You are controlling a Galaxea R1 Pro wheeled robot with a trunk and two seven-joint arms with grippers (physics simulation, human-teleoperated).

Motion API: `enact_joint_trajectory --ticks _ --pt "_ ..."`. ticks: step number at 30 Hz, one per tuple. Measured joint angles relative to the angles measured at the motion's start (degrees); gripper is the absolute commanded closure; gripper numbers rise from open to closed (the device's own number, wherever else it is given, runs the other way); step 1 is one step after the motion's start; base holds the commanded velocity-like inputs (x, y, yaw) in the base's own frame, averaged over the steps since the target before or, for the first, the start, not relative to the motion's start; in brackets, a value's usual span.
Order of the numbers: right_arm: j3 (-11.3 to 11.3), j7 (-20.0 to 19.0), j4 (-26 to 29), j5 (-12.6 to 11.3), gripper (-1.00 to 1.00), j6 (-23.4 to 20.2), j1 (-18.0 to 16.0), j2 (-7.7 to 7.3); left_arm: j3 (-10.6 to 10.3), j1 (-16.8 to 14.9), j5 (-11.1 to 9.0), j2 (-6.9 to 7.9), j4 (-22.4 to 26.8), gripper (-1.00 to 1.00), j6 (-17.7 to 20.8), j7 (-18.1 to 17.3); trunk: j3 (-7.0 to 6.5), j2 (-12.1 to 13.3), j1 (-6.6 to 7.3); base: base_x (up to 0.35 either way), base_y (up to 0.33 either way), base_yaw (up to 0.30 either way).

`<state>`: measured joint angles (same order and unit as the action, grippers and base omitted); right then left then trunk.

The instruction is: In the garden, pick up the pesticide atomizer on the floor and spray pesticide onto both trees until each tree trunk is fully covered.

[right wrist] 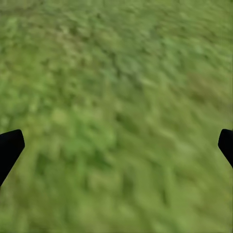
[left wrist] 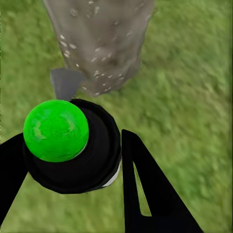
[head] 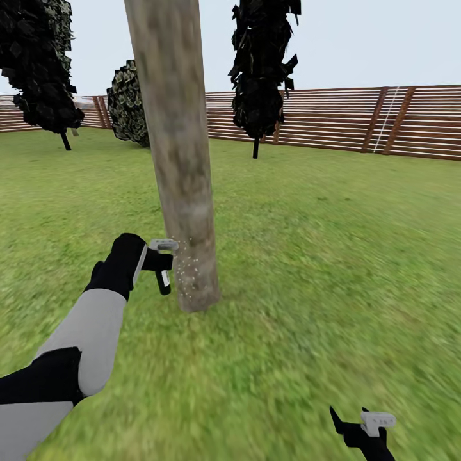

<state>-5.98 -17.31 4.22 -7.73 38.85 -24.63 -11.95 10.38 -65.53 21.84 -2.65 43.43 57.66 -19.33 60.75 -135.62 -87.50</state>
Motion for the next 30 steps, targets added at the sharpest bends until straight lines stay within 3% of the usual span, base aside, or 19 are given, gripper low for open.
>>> enact_joint_trajectory --ticks 4,8,9,10,12,15,19,27,30 --pt "0.01 0.00 0.00 0.02 -1.00 0.00 0.02 0.01 -0.14 0.05 0.53 0.69 -0.11 1.00 -0.23 0.01 0.00 0.00 0.00 0.014 0.002 0.000" --pt "0.04 0.00 0.00 0.02 -1.00 0.00 0.01 0.05 -0.16 0.26 0.73 4.74 -0.33 1.00 -0.54 -0.06 0.00 0.00 0.00 0.001 0.000 0.000" --pt "0.07 0.00 -0.01 0.01 -1.00 0.00 0.02 0.07 -0.17 1.56 0.91 6.22 -0.39 1.00 -0.88 -0.05 0.01 0.00 -0.01 0.000 0.000 0.000" --pt "0.08 0.00 -0.04 0.04 -1.00 0.00 -0.01 0.09 -0.17 2.57 0.45 6.46 -0.36 1.00 -0.95 -0.04 0.01 0.00 -0.01 0.000 0.000 0.000" --pt "0.08 0.00 -0.06 0.06 -1.00 0.00 0.00 0.14 -0.08 5.05 0.16 6.35 -0.17 1.00 -1.12 -0.03 0.01 0.00 -0.01 0.000 0.000 0.000" --pt "0.09 0.00 -0.09 0.08 -1.00 0.00 0.01 0.17 -0.69 9.11 -0.05 4.94 -0.29 1.00 -1.94 0.03 0.01 0.00 -0.01 0.000 0.000 0.000" --pt "0.10 0.00 -0.09 0.09 -1.00 0.00 0.01 0.24 -0.72 12.14 -0.03 4.78 -0.44 1.00 -7.13 0.59 0.01 0.00 -0.01 0.000 0.000 0.000" --pt "0.09 -0.08 -0.09 0.09 -1.00 0.00 0.02 0.33 -0.40 14.22 0.15 4.73 -2.37 1.00 -8.77 0.94 0.00 0.00 0.00 0.000 0.000 0.000" --pt "0.10 -0.09 -0.09 0.09 -1.00 0.00 0.02 0.46 0.05 16.74 0.06 4.91 -5.86 1.00 -16.33 1.03 0.01 0.00 -0.01 0.000 0.000 0.000"
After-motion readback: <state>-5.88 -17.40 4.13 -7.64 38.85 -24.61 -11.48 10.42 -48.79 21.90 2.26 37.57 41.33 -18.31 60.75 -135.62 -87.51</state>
